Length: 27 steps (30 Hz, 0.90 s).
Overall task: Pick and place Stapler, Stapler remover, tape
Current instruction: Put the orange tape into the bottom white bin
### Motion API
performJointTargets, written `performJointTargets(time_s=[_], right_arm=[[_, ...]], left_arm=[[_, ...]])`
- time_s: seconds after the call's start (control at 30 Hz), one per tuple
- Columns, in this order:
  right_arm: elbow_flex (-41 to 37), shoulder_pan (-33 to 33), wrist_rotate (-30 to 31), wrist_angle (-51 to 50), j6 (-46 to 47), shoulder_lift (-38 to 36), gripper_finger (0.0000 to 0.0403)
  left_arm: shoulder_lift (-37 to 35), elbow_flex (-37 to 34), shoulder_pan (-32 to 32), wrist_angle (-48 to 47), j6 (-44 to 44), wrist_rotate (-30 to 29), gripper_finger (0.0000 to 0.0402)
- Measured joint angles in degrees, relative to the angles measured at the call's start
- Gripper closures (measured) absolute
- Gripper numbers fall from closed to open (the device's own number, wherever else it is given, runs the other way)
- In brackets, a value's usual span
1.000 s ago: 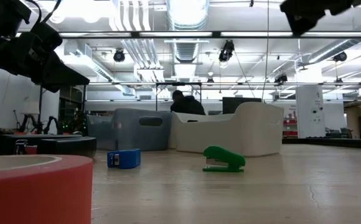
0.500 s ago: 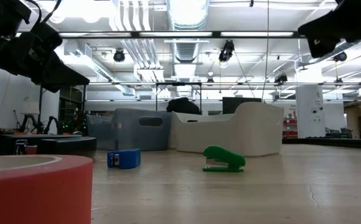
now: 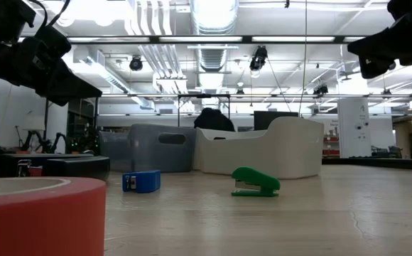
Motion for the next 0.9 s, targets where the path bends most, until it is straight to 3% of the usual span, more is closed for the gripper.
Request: performJointTargets(time_s=[0.2, 0.53, 0.9], right_arm=[[-0.62, -0.18, -3.06, -3.80, -0.42, -4.08, 0.0394], [-1.14, -0.14, -3.19, -11.47, 0.82, -10.39, 0.0394], [-1.73, -0.14, 0.12, -14.63, 3.04, -10.32, 0.0394]], left_arm=[[0.00, 0.00, -0.02, 0.00, 0.02, 0.02, 0.0377], [0.00, 0.00, -0.02, -0.02, 0.02, 0.02, 0.0377], [0.00, 0.00, -0.02, -0.02, 0.02, 0.00, 0.0377]])
